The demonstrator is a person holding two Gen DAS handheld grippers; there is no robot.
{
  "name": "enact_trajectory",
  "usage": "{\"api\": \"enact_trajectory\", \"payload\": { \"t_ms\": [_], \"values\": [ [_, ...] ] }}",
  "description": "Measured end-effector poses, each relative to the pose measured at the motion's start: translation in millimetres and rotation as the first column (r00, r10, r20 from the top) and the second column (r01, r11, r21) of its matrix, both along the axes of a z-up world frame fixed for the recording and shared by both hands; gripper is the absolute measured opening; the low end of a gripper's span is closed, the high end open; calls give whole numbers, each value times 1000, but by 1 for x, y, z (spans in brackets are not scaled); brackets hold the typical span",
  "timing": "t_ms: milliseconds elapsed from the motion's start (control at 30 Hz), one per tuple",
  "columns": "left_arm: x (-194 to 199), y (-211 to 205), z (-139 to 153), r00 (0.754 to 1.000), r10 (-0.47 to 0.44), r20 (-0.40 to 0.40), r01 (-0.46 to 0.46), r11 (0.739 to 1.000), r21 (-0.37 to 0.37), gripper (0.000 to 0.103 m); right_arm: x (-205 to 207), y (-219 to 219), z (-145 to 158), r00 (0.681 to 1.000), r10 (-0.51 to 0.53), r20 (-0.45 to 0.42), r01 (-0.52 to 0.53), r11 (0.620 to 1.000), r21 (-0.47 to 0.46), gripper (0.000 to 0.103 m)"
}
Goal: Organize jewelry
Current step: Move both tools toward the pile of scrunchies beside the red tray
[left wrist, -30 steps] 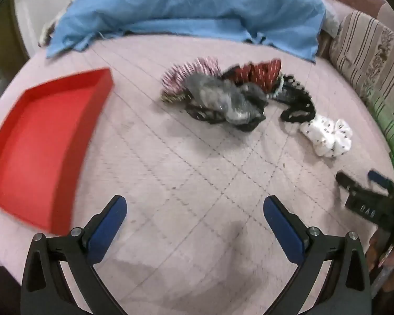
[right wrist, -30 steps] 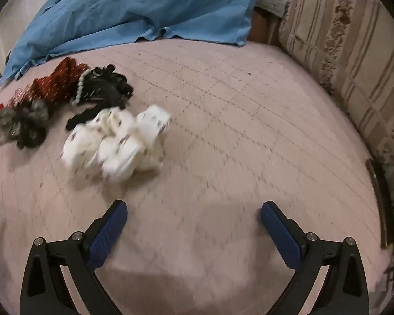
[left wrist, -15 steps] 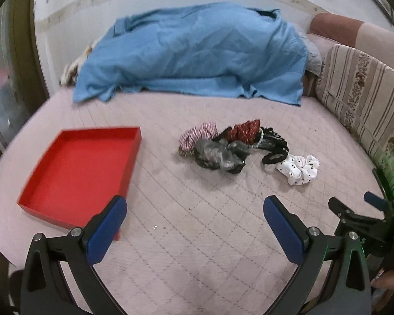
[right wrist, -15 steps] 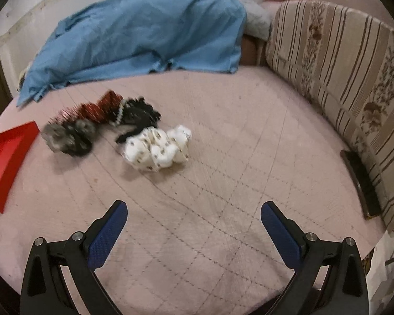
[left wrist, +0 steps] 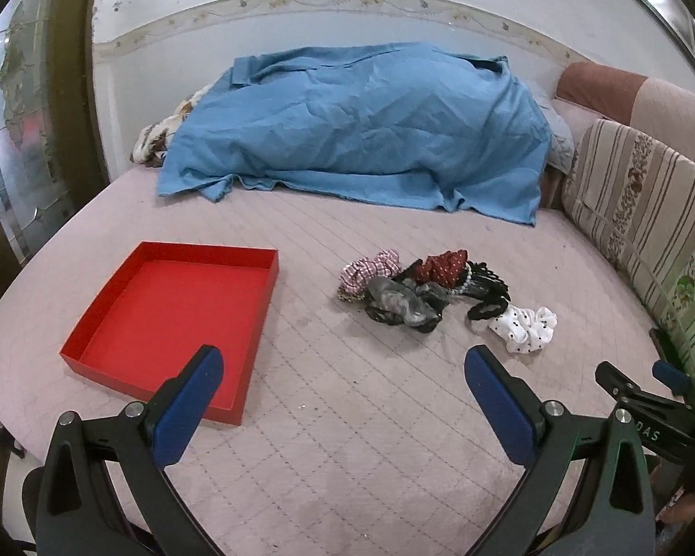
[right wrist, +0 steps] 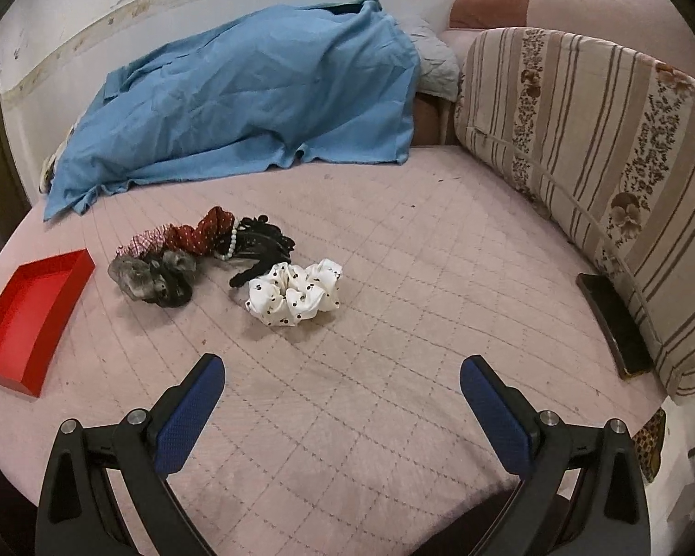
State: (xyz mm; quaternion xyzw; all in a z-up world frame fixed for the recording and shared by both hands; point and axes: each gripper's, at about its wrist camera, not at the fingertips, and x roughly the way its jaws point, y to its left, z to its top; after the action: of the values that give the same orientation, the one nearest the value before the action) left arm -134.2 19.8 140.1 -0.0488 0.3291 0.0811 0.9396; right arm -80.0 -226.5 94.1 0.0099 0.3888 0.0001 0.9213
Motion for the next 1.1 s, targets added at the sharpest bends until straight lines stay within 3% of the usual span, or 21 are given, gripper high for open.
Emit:
{"api": "enact_trajectory", "payload": {
  "t_ms": [500,633,867,967,1100],
  "values": [
    [-24,30,12,997,36,63,-33,998,-55,103,-25,15,35,997,31,68,-32,999,26,103],
    [-26,38,20,996,51,75,-49,999,-25,103,-26,27,53,993,71,92,-73,997,26,103],
    [-25,63,22,991,110,72,-111,994,2,103,-23,33,92,973,94,211,-103,994,34,103],
    [-17,69,17,992,115,47,-117,993,23,103,-17,30,89,970,98,221,-105,994,21,103],
    [2,69,6,996,87,-11,-86,995,46,103,-2,15,62,986,84,145,-91,995,41,101]
  ]
}}
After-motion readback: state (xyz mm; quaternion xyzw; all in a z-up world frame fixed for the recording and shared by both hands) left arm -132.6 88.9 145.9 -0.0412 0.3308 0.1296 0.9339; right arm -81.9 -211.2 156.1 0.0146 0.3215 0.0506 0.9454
